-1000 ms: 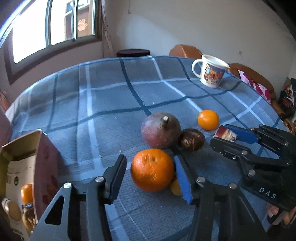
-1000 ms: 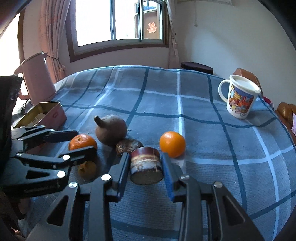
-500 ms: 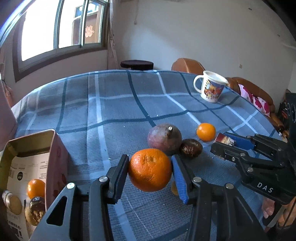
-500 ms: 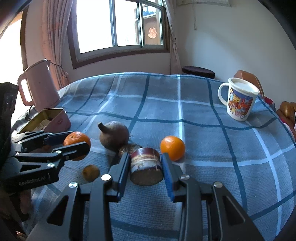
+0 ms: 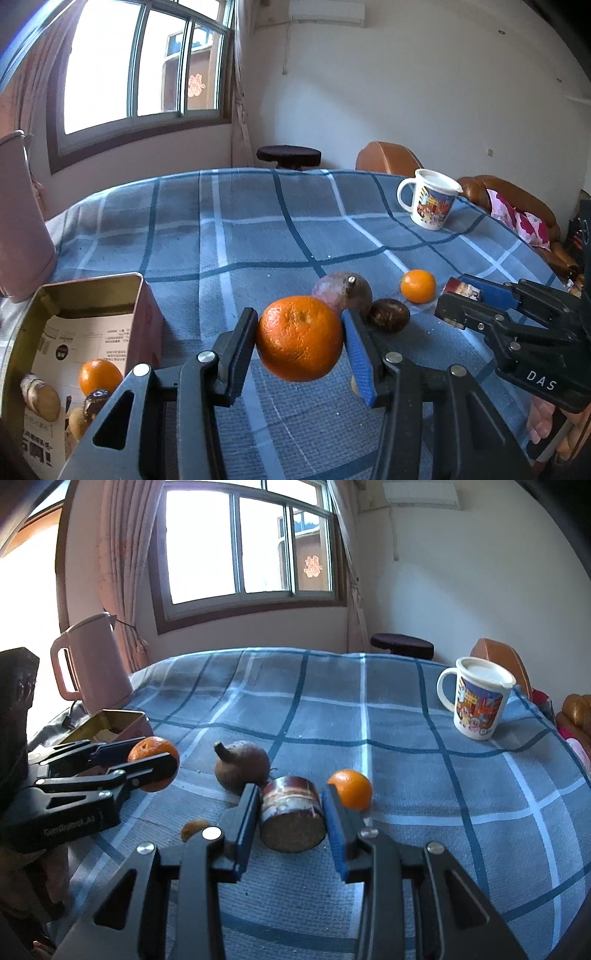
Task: Organize fruits
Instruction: 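Lift the orange with the left gripper while the right gripper lifts the jar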
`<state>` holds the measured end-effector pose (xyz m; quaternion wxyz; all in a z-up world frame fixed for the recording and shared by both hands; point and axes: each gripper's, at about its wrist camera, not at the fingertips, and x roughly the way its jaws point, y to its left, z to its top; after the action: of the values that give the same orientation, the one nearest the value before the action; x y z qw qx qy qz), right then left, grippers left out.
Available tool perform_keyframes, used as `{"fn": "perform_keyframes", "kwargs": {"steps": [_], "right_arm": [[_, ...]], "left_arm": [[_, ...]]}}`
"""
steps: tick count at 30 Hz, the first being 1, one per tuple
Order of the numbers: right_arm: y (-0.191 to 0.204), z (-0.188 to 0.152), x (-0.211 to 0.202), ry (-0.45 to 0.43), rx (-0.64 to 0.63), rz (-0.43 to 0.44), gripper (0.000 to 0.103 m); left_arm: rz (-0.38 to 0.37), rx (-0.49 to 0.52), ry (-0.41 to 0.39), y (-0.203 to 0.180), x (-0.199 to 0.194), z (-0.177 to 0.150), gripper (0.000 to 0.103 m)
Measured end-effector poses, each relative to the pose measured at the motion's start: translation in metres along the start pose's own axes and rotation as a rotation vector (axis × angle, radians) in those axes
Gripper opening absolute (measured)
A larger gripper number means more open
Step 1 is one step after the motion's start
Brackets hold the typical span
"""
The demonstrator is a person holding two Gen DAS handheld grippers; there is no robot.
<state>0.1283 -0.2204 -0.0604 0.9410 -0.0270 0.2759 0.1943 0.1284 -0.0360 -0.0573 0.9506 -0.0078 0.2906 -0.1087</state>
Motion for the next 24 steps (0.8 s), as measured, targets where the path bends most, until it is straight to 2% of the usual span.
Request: {"fn": "perform_keyframes", "kwargs": {"steps": [12,19,23,24], "right_arm": [[0.004,0.0,-0.01,-0.053,-0.016,0.007,0.035],[0.004,0.0,-0.009,-0.039,-0.009,0.004,0.035],[0.001,0.001,0.0,0.002,-0.004,0.015,0.037],[0.0,0.001,0.0,0.008,-0.011,-0.006,0.038]], "left_arm": [[0.026,0.022,-0.061,-0.005,-0.011,0.0,0.049],[0.029,0.017,-0.064,-0.004,-0.012,0.0,0.049],[0.029,0.026,-0.062,-0.006,-0.012,0.0,0.049],[0.028,0.027,-0.062,-0.006,-0.012,0.0,0.049]]}}
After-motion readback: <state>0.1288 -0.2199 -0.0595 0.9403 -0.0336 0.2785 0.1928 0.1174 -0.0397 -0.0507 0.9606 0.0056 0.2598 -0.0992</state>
